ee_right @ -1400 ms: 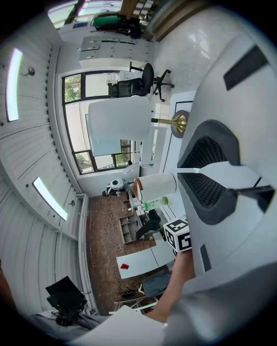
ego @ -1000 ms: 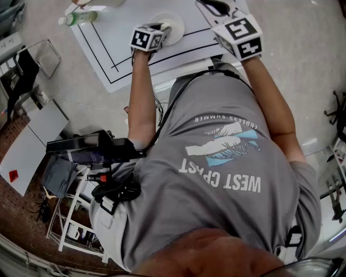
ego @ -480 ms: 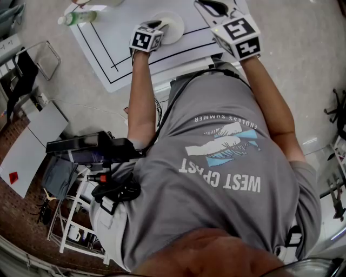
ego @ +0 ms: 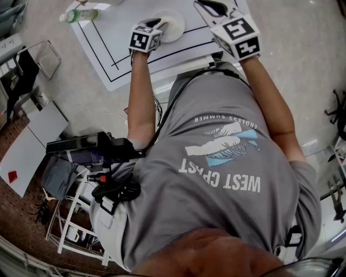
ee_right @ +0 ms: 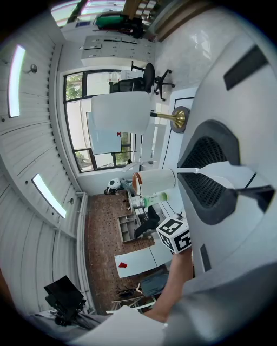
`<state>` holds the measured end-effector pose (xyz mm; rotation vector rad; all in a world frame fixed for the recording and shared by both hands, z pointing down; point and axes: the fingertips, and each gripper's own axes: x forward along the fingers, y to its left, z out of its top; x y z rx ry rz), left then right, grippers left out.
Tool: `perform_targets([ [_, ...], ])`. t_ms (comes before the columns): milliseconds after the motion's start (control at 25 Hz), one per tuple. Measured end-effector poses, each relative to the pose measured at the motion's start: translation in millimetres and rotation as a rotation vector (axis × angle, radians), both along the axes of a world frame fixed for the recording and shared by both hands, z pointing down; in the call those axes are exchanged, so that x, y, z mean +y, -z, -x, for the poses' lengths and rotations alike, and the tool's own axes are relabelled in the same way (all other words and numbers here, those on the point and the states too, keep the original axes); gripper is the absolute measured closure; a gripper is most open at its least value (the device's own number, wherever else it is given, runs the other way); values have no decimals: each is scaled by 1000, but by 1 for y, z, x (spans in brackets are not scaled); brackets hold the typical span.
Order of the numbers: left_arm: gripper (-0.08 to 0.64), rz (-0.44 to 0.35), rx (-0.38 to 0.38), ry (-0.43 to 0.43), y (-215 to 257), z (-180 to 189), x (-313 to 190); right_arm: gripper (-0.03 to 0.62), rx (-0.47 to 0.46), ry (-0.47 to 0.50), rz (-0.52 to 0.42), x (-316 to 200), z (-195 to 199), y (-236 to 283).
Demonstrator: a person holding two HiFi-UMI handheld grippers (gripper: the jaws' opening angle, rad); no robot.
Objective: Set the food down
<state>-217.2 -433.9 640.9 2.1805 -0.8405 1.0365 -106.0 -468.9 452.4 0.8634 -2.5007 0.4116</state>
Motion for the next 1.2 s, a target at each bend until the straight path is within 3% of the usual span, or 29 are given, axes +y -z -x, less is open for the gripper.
perform_targets([
  [280, 451, -160, 55, 63, 56, 2, -12, 583, -26, 7, -16, 13, 5, 11],
  [480, 453, -350, 129, 102, 117, 2, -21, 583, -72, 8, -56, 22, 8, 25],
  [720, 551, -626, 387, 137, 252, -5, -8, 584, -175, 46, -147, 41, 20, 89],
  [920, 552, -805, 567, 171, 357, -11, 20, 584, -318, 115, -249, 70, 15, 160],
  [1080, 552, -907, 555, 157, 394, -38, 42, 584, -406, 146, -318, 92, -13, 204],
  [1200, 552, -948, 543, 160, 404, -52, 64, 584, -364, 167, -378, 110, -26, 209],
])
